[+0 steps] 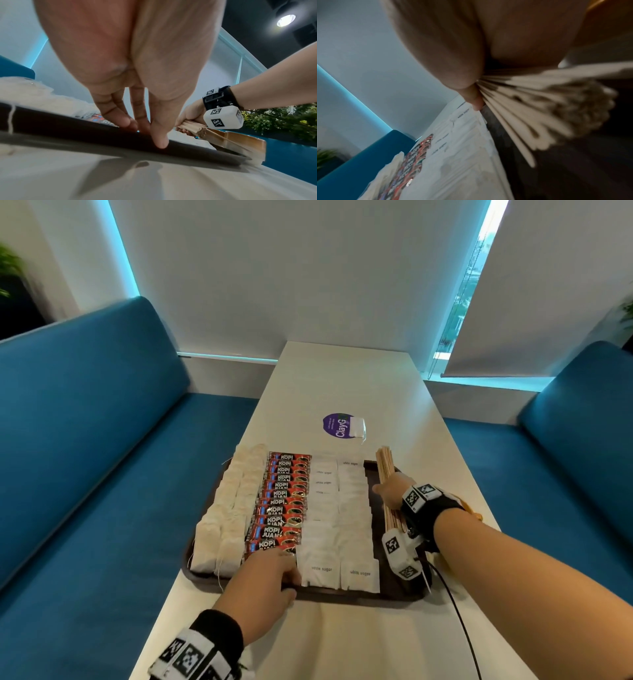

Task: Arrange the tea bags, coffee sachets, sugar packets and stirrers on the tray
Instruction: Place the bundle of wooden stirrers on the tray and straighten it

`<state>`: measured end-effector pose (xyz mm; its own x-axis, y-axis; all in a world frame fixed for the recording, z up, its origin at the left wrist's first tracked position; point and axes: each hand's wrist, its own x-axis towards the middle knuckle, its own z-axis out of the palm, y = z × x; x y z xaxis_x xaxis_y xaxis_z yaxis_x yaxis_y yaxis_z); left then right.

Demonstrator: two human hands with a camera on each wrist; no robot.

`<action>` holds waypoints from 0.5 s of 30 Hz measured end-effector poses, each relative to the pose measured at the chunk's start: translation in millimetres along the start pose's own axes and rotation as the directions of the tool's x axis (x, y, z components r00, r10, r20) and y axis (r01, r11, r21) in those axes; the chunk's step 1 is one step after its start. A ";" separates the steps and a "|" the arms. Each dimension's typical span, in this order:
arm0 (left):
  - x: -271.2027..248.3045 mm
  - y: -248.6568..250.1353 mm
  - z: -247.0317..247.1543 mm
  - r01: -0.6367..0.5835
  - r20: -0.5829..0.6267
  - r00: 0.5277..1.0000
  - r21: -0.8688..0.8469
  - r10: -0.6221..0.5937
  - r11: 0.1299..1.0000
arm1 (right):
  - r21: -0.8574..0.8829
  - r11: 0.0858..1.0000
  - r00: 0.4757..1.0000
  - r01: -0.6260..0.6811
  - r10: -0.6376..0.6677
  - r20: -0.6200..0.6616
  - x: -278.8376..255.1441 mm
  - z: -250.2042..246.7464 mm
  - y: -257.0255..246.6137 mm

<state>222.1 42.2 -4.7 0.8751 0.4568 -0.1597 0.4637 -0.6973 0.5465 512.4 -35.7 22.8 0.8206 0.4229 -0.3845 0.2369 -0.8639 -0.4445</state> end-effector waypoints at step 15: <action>-0.9 -2.2 1.4 0.038 -0.010 0.999 -0.058 -0.039 0.998 | -0.251 0.967 0.995 -0.041 0.018 -0.093 14.8 5.8 -6.8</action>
<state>220.5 42.5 -6.9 0.8552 0.4888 -0.1725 0.4879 -0.6466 0.5864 520.0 -22.0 15.5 0.8697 0.3795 -0.3155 0.3256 -0.9216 -0.2113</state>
